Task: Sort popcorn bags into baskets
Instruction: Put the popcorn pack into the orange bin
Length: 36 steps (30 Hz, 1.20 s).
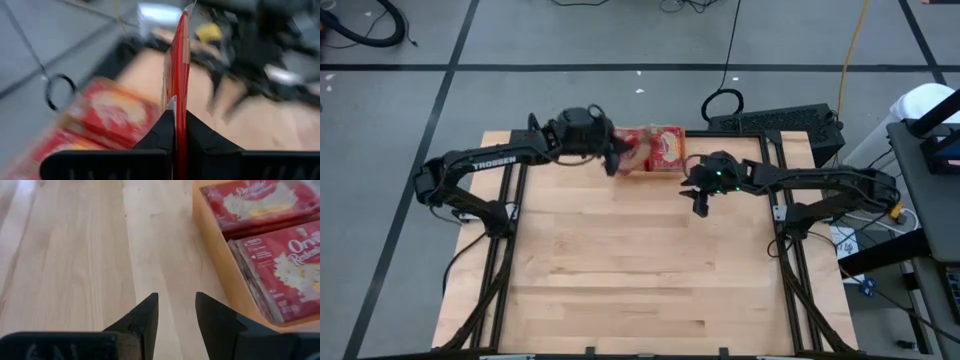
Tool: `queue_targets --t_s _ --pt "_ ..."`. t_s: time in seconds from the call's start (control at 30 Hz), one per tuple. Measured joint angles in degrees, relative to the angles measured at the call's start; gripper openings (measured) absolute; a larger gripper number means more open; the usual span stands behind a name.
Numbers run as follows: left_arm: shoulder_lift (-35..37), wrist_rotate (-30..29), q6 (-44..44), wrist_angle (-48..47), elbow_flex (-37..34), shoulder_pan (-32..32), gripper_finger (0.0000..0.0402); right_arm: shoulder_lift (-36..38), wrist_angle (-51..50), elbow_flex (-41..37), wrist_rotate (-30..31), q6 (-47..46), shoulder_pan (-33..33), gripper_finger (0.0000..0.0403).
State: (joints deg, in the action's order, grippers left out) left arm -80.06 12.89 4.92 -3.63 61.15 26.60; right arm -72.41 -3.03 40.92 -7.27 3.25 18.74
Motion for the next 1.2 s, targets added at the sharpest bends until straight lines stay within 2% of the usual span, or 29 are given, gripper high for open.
queue_targets --t_s 0.13,0.23,0.33,0.57,0.73,0.87,1.1,1.2 --pt "0.20 -3.13 1.05 13.31 -1.42 1.24 0.0015 4.44 8.32 -6.60 0.01 0.52 -0.05 0.0125" --pt "0.11 -3.99 3.63 27.27 -5.79 1.00 0.0023 6.61 16.27 -10.80 0.01 0.90 -0.07 0.0125" --pt "0.11 -7.37 4.24 39.24 -11.09 0.67 0.0035 7.70 20.75 -13.11 1.12 1.11 -0.09 0.0125" --pt "-2.84 -13.87 8.76 53.73 -19.93 0.99 0.0016 7.98 30.22 -16.86 1.54 0.93 -0.33 0.0125" --pt "-7.21 -22.58 12.84 57.91 -22.70 0.69 0.0031 7.97 33.23 -18.09 1.55 0.93 -0.37 0.0125" --pt "-11.13 -23.77 16.22 61.71 -22.64 0.69 0.0044 7.97 33.76 -18.11 1.60 1.22 -0.37 0.0125" --pt "-17.21 -25.33 20.19 65.04 -22.65 0.65 0.0017 7.97 34.50 -18.11 3.12 2.23 -0.37 0.0125" --pt "-19.01 -27.46 21.31 64.83 -22.65 0.65 0.0018 7.97 34.49 -18.11 3.04 2.35 -0.37 0.0125"
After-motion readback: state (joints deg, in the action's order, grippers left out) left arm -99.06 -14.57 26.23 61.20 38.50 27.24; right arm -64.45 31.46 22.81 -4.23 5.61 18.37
